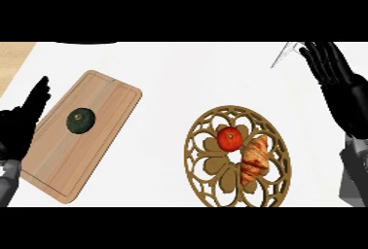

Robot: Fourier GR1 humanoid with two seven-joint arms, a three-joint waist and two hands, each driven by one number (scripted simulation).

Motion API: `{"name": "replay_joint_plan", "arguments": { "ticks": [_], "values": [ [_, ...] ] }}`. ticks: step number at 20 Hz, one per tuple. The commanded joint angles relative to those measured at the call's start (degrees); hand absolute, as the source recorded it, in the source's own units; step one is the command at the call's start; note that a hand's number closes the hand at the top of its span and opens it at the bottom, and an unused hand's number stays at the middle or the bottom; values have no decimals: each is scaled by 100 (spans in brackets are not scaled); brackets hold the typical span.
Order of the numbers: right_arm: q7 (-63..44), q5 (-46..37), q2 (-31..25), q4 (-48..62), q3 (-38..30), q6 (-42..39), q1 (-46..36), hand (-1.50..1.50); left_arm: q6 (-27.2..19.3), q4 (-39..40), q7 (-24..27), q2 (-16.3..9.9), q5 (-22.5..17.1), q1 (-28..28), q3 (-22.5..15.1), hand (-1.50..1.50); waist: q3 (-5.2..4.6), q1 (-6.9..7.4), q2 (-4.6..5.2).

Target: Pick the tomato from the placemat and place it in the tiered shelf

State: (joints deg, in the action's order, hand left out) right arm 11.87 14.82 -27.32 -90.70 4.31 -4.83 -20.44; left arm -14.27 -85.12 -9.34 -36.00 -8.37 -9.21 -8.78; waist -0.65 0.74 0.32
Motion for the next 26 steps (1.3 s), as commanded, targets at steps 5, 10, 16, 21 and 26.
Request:
{"name": "replay_joint_plan", "arguments": {
  "ticks": [5,10,16,21,26],
  "values": [
    [-430,105,189,1683,-180,-370,-1489,150,245,-180,63,880,-720,-469,226,0,62,105,10],
    [-1090,585,978,2432,-438,209,-982,-150,298,-4,-50,1328,-990,-602,63,0,72,48,54],
    [-1010,979,736,1622,-305,-1087,-892,-150,650,168,189,1269,-1056,-401,380,0,63,-85,-47],
    [-2526,910,-114,1232,168,-1737,-1501,-150,471,123,87,1321,-876,-495,296,0,53,-109,-81],
    [-3091,-461,-1033,770,1233,-2364,-1837,-150,540,202,-10,1300,-999,-564,378,0,36,-80,-91]
  ]
}}
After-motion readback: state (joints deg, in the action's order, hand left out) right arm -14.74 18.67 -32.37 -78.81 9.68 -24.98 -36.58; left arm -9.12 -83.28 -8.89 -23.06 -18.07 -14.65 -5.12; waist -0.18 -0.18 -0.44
